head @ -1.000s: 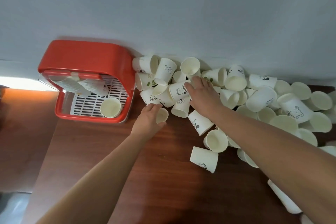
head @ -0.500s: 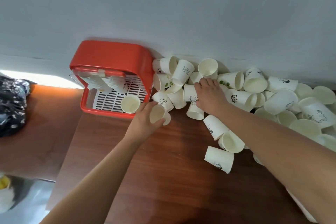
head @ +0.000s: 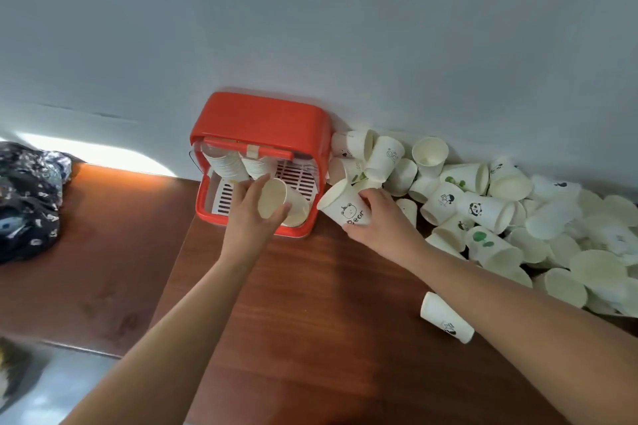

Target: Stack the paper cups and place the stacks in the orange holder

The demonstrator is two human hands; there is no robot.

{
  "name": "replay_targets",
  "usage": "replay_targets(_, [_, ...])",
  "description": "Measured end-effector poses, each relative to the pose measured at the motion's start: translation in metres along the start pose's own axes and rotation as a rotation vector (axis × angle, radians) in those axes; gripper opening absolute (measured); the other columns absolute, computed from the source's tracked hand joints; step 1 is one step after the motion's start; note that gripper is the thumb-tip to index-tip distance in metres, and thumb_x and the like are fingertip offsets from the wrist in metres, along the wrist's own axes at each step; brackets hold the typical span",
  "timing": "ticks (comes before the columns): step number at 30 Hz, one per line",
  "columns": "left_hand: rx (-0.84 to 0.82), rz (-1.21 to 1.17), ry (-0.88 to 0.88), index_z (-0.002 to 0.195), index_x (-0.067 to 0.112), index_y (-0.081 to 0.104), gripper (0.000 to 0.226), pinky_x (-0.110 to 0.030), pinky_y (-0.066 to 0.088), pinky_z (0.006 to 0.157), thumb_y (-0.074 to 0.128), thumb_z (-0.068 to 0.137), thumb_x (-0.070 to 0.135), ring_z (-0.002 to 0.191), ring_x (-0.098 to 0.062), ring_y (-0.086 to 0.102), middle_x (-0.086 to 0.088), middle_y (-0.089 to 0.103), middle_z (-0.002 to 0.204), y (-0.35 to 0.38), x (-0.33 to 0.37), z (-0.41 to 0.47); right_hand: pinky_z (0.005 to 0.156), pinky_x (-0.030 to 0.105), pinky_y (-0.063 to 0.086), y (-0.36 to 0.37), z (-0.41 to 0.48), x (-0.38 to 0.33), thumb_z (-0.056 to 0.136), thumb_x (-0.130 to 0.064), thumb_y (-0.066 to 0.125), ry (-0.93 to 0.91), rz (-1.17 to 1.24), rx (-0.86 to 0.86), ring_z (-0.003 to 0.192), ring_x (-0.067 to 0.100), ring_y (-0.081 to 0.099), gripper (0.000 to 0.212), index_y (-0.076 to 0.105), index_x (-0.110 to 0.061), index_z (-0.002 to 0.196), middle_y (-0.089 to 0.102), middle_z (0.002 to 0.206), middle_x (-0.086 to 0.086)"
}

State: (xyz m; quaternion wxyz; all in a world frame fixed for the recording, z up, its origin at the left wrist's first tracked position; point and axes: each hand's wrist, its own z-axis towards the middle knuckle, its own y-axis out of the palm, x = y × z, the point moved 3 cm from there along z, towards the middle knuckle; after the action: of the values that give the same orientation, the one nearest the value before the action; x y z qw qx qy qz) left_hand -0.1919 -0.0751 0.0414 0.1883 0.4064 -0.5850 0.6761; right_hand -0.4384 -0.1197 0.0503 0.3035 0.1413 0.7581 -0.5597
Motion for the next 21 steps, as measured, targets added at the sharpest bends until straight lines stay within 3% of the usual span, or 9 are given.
replay_targets(5, [-0.123,0.122,0.051,0.139,0.014,0.052,0.067,-0.034,0.041,0.099,0.081,0.081,0.029,0.126,-0.026,0.048,-0.005,0.049,0.136,0.015,-0.017,0.025,0.078,0.025,0.038,0.018,0.004,-0.022,0.077,-0.037,0.076,0.074,0.088,0.031,0.096,0.013,0.052,0.056,0.051,-0.018,0.123,0.049,0.113,-0.001])
replay_targets(8, [-0.326,0.206,0.06,0.142,0.016,0.051,0.073,-0.04,0.041,0.107,0.081,0.079,0.034,0.13,-0.028,0.047,-0.005,0.051,0.141,0.028,-0.03,0.032,0.079,0.023,0.036,0.026,0.005,-0.028,0.078,-0.035,0.077,0.11,0.115,0.053,0.097,0.012,0.05,0.057,0.05,-0.017,0.126,0.046,0.115,-0.001])
replay_targets(10, [-0.372,0.225,0.091,0.145,0.015,0.049,0.077,-0.04,0.036,0.113,0.078,0.08,0.043,0.137,-0.027,0.043,-0.006,0.048,0.148,0.03,-0.036,0.034,0.079,0.024,0.039,0.034,0.004,-0.031,0.078,-0.037,0.077,0.125,0.133,0.05,0.098,0.011,0.052,0.057,0.051,-0.018,0.125,0.048,0.115,-0.002])
replay_targets(13, [-0.316,0.01,0.088,0.145,0.019,0.05,0.074,-0.032,0.033,0.113,0.06,0.083,0.06,0.139,-0.016,0.04,0.001,0.047,0.149,0.014,-0.032,0.029,0.088,0.031,0.048,0.046,0.007,-0.035,0.074,-0.043,0.076,0.13,0.194,0.041,0.104,0.009,0.055,0.058,0.052,-0.022,0.122,0.055,0.116,-0.005])
replay_targets(17, [-0.497,-0.469,-0.101,0.144,0.025,0.047,0.077,-0.02,0.05,0.094,0.071,0.081,0.061,0.12,-0.007,0.059,0.018,0.062,0.126,0.0,-0.018,0.026,0.096,0.03,0.047,0.055,0.012,-0.047,0.075,-0.043,0.077,0.108,0.241,-0.002,0.114,0.005,0.054,0.065,0.048,-0.025,0.13,0.056,0.125,-0.01])
replay_targets(21, [-0.461,-0.341,0.048,0.127,0.038,0.061,0.057,-0.041,0.054,0.096,0.076,0.076,0.06,0.111,-0.007,0.063,0.017,0.067,0.116,-0.004,-0.009,0.039,0.097,0.027,0.048,0.057,0.018,-0.058,0.078,-0.038,0.077,0.072,0.273,-0.05,0.114,0.002,0.054,0.066,0.046,-0.027,0.136,0.055,0.128,-0.011])
